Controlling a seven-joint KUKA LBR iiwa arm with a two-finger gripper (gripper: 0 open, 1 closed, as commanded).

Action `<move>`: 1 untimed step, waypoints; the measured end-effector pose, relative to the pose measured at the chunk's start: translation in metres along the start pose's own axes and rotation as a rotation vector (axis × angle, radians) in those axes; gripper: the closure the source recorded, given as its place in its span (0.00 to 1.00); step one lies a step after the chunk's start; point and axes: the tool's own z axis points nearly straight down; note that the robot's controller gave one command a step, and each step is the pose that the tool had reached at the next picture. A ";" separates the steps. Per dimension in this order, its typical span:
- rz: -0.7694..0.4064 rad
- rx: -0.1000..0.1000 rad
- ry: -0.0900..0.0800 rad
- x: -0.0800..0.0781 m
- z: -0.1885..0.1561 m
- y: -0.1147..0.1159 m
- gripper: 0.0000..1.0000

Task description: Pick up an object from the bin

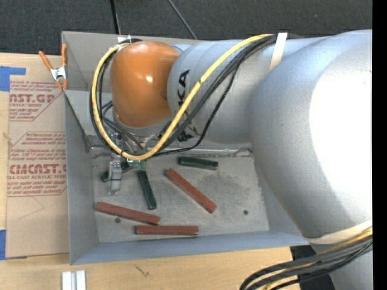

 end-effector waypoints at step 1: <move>0.002 -0.002 -0.008 -0.002 -0.005 -0.001 0.00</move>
Offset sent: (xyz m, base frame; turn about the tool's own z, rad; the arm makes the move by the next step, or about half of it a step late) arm -0.0502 -0.0352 -0.0873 -0.1784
